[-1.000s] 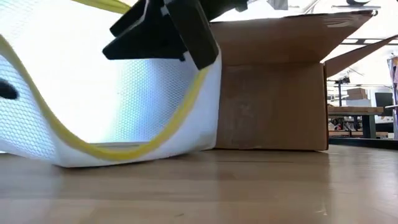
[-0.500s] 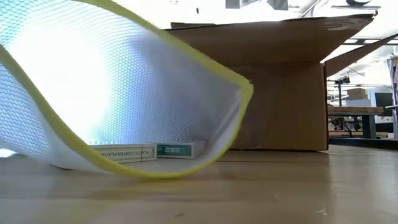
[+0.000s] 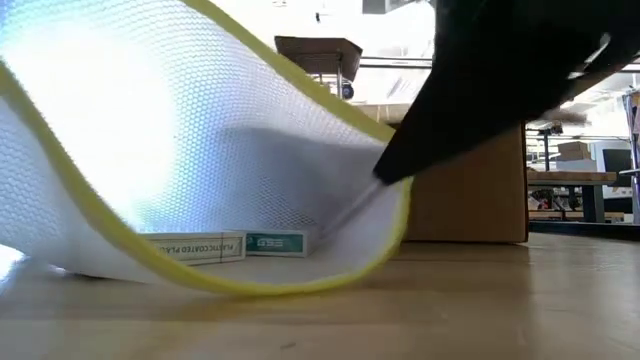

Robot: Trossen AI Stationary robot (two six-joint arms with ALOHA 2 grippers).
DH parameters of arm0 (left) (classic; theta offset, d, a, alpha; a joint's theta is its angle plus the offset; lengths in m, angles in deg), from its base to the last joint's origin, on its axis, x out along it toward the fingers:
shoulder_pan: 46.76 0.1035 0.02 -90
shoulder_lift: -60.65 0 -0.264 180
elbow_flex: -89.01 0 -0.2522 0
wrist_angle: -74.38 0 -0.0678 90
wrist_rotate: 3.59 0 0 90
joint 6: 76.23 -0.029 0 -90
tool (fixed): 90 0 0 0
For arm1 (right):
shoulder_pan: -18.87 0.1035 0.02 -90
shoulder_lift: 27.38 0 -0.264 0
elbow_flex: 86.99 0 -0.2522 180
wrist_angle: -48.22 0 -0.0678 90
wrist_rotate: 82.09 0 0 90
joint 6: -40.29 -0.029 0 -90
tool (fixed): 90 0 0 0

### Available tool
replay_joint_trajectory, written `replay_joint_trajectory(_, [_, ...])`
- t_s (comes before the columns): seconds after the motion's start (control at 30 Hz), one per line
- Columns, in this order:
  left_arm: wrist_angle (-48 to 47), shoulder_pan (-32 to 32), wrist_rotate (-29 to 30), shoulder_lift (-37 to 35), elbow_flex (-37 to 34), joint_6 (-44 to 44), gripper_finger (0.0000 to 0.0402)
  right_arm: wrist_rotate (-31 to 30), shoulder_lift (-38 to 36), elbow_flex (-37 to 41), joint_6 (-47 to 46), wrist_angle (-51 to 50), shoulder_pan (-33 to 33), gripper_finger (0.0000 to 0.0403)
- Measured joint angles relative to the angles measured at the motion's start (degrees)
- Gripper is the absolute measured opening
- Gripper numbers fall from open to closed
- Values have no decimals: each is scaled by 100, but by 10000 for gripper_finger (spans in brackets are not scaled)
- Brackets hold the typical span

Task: Unpack boxes
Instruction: Put the green playing cards box into the transparent zipper bag

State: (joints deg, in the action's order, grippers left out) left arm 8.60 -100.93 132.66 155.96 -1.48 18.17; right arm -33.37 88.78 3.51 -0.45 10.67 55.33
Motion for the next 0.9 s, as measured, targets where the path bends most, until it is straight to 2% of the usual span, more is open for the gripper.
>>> replay_joint_trajectory(0.13, [4, 2, 53, 0, 0, -21, 0, -227, 0, 345, -73, 460, -220, 258])
replay_joint_trajectory(0.23, [19, 2, 84, 0, 0, -17, 0, -268, 41, 453, -83, 524, -424, 231])
replay_joint_trajectory(0.37, [156, 4, 198, 0, 0, -15, 0, 74, -16, 331, 35, 278, -537, 136])
replay_joint_trajectory(0.47, [198, -12, 289, -48, 90, -12, 0, 548, -245, -87, 77, -555, -521, 39])
replay_joint_trajectory(0.5, [189, -21, 360, -79, 156, -22, 0, 679, -349, -260, 136, -867, -499, 20])
replay_joint_trajectory(0.63, [155, -24, 726, -291, 467, -395, 0, 1477, -797, -1229, 28, -2303, -495, 8])
replay_joint_trajectory(0.73, [5, -26, 1104, -534, 553, -862, 0, 2000, -1137, -1963, 370, -2630, -456, 2])
replay_joint_trajectory(0.9, [-693, 89, 1050, -758, 549, -490, 0, 1909, -1268, -2652, 923, -2710, -386, 0])
